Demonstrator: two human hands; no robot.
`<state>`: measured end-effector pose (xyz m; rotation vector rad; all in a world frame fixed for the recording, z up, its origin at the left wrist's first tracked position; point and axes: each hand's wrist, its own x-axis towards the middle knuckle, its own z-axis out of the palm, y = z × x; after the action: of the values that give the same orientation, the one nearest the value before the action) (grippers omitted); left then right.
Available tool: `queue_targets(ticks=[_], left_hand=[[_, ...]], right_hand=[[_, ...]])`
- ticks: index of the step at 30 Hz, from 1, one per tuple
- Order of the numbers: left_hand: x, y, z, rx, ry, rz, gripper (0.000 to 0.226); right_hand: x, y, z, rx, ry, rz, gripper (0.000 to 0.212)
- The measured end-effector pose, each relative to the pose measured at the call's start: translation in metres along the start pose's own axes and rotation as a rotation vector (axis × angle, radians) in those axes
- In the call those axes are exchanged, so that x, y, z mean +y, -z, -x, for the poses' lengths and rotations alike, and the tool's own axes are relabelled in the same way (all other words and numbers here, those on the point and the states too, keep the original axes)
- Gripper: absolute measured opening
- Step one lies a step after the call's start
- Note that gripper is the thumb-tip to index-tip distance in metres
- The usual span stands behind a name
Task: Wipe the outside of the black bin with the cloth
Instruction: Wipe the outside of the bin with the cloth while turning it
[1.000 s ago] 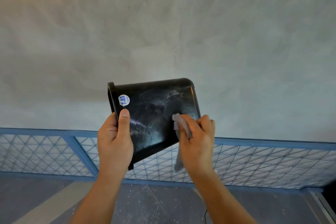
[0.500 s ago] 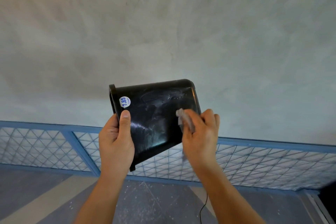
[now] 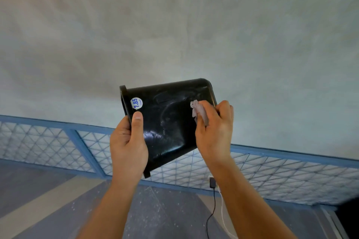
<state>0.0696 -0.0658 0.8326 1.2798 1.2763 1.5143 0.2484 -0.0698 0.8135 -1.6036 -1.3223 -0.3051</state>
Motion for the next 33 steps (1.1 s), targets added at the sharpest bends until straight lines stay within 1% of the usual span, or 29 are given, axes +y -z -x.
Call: queue_targets(ticks=[1, 4, 6, 7, 8, 10, 12, 13, 14, 15, 18, 20, 21, 22, 24, 25, 27, 28, 30, 33], left_hand=[[0.001, -0.006, 0.002, 0.006, 0.005, 0.006, 0.036], [0.002, -0.017, 0.008, 0.019, 0.005, 0.005, 0.036], [0.000, -0.019, 0.010, 0.025, 0.005, -0.001, 0.035], [-0.002, -0.019, 0.011, 0.022, 0.012, -0.005, 0.036], [-0.004, -0.018, 0.012, 0.020, 0.018, -0.016, 0.037], [-0.008, -0.015, 0.013, 0.010, 0.017, -0.057, 0.041], [-0.008, -0.016, 0.017, -0.012, 0.018, -0.082, 0.041], [-0.007, -0.018, 0.019, -0.017, 0.024, -0.071, 0.038], [-0.005, -0.021, 0.020, -0.019, 0.035, -0.059, 0.036], [-0.004, -0.024, 0.021, -0.018, 0.040, -0.053, 0.034], [0.002, -0.032, 0.023, -0.006, 0.012, -0.061, 0.035], [0.002, -0.033, 0.020, 0.017, 0.014, -0.066, 0.036], [0.001, -0.031, 0.019, 0.024, 0.021, -0.064, 0.036], [0.001, -0.029, 0.017, 0.025, 0.024, -0.068, 0.037], [0.000, -0.025, 0.016, 0.019, 0.012, -0.107, 0.042], [0.001, -0.024, 0.016, 0.014, -0.005, -0.125, 0.044], [0.003, -0.025, 0.019, -0.002, -0.030, -0.146, 0.049], [0.004, -0.027, 0.020, -0.008, -0.036, -0.152, 0.050], [0.005, -0.031, 0.021, -0.019, -0.045, -0.158, 0.050], [0.007, -0.032, 0.017, -0.023, -0.052, -0.161, 0.044]], right_hand=[[-0.008, 0.001, -0.006, 0.002, 0.017, 0.002, 0.016], [-0.037, 0.003, -0.001, -0.023, 0.224, 0.025, 0.021], [-0.033, 0.000, 0.018, -0.065, 0.304, 0.011, 0.014], [-0.024, 0.002, 0.024, -0.089, 0.290, -0.028, 0.014], [-0.013, 0.004, 0.026, -0.116, 0.224, -0.082, 0.017], [0.010, 0.010, 0.013, -0.134, 0.003, -0.175, 0.016], [0.029, 0.012, -0.012, -0.034, -0.120, -0.159, 0.013], [0.032, 0.014, -0.025, 0.004, -0.146, -0.151, 0.010], [0.031, 0.013, -0.036, 0.028, -0.134, -0.146, 0.009], [0.024, 0.012, -0.043, 0.022, -0.115, -0.141, 0.012], [-0.001, 0.006, -0.030, -0.079, 0.029, -0.085, 0.016], [-0.011, 0.005, -0.007, -0.138, 0.119, -0.109, 0.016], [-0.009, 0.007, 0.002, -0.152, 0.132, -0.137, 0.016], [-0.003, 0.011, 0.006, -0.153, 0.116, -0.157, 0.018], [0.013, 0.018, -0.007, -0.128, -0.034, -0.172, 0.017], [0.024, 0.019, -0.018, -0.081, -0.101, -0.172, 0.014], [0.035, 0.015, -0.043, 0.020, -0.165, -0.164, 0.011], [0.034, 0.013, -0.052, 0.039, -0.151, -0.170, 0.012], [0.021, 0.006, -0.053, 0.027, -0.045, -0.151, 0.018], [-0.007, 0.004, -0.019, -0.075, 0.090, -0.129, 0.021]])
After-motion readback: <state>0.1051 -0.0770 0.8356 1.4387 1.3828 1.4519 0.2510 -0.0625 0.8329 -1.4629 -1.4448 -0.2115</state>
